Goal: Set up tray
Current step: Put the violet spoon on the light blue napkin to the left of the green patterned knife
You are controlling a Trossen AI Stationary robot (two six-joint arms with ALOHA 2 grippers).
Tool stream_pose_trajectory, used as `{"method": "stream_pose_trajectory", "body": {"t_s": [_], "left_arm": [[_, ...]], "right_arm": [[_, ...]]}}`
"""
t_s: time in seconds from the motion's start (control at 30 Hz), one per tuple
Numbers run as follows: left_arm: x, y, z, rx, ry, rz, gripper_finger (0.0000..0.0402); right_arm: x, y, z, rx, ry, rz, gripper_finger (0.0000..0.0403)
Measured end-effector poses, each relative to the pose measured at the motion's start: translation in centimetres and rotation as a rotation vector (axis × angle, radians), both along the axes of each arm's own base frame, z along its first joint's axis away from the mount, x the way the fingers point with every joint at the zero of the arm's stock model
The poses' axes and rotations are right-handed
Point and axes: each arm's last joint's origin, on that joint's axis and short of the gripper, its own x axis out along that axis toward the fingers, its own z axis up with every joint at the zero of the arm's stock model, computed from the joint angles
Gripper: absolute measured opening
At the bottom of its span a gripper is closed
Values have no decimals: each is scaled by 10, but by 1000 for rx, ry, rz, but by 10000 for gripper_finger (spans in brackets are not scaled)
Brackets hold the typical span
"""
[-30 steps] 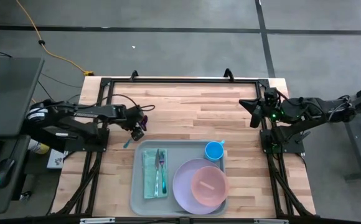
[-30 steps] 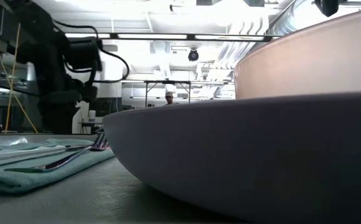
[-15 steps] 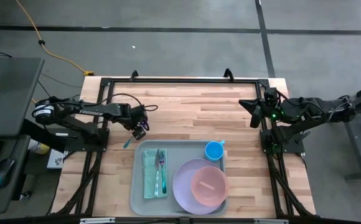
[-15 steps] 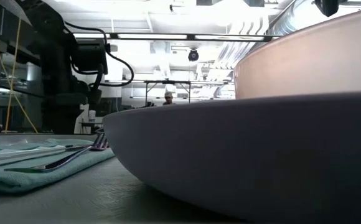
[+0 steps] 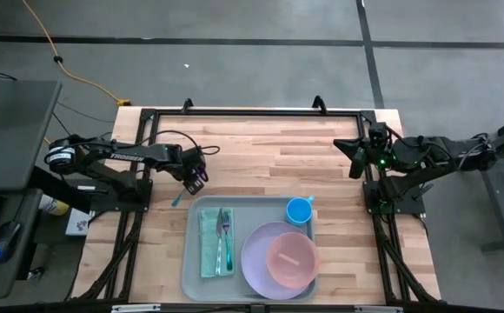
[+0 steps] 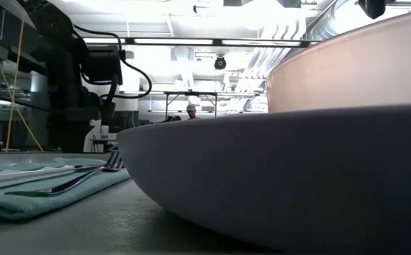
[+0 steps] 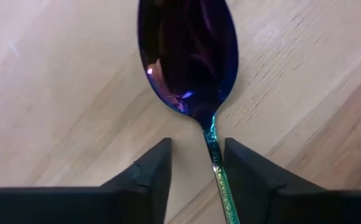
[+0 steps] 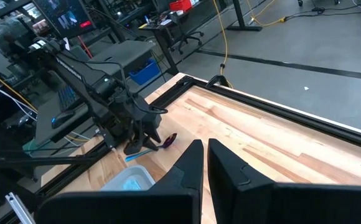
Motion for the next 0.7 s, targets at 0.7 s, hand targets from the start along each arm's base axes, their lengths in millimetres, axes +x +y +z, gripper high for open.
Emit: {"method": "stream_pose_trajectory", "body": {"t_s": [0.7], "left_arm": [[4, 1, 6, -3, -13, -57, 17]], "right_arm": [[0, 0, 0, 0, 0, 0, 0]]}}
